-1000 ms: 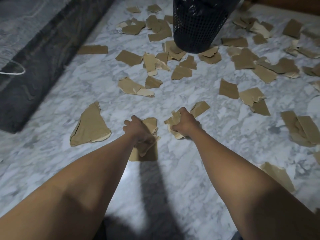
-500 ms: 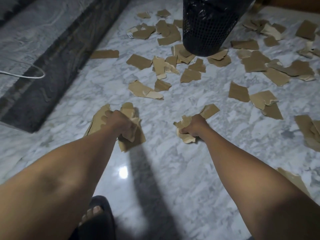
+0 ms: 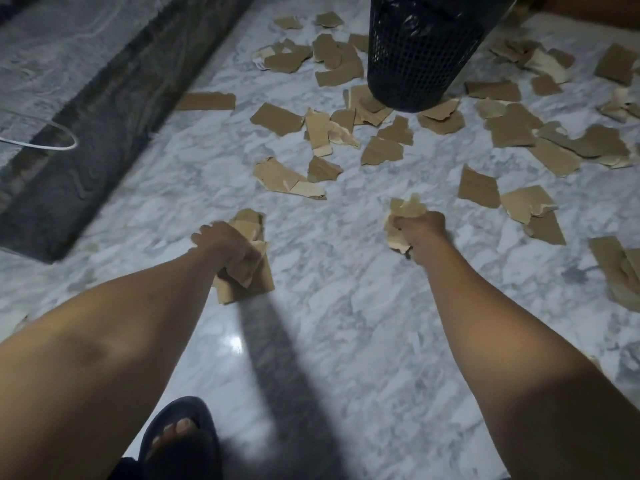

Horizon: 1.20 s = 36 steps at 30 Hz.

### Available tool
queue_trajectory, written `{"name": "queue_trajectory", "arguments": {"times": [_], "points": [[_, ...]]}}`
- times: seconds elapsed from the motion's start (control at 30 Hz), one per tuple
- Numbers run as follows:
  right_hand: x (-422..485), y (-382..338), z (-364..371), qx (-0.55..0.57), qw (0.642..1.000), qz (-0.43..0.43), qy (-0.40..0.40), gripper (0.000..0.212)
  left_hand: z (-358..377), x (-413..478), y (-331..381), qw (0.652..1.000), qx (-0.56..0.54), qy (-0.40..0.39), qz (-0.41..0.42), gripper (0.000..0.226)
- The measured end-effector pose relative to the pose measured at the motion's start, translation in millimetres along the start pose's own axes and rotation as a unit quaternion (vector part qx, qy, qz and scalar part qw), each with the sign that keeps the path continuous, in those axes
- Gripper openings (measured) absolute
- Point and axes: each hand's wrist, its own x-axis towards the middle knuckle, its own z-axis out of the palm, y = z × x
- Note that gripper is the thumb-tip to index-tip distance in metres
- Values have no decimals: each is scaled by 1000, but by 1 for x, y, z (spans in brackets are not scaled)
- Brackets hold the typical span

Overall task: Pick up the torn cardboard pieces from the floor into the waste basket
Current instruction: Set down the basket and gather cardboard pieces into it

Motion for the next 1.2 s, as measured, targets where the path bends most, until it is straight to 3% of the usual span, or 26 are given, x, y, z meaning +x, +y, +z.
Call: {"name": "queue_trajectory", "arguments": {"times": [0.1, 0.23, 0.33, 0.5, 0.67, 0.83, 1.03, 1.2], "points": [[19, 6, -17, -33, 995, 65, 72, 70, 10, -21, 31, 996, 28, 12, 82, 85], [18, 7, -18, -137, 988, 62, 39, 69, 31, -43, 67, 979, 35, -33, 200, 62], [14, -2, -6, -180, 983, 40, -9, 65, 42, -54, 82, 961, 37, -64, 265, 64], [3, -8, 15, -143, 989, 21, -38, 62, 45, -64, 88, 960, 23, -69, 271, 58], [2, 5, 25, -123, 992, -19, -4, 34, 44, -73, 89, 966, 23, -70, 247, 67], [-11, 23, 17, -102, 990, -91, -14, 46, 51, -77, 96, 968, -13, -78, 239, 67], [-6, 59, -54, -13, 999, -45, 23, 50, 64, -109, 127, 955, -67, -89, 276, 69], [-12, 121, -153, 80, 990, 64, 93, 56, 94, -154, 176, 934, -55, -109, 335, 70]]}}
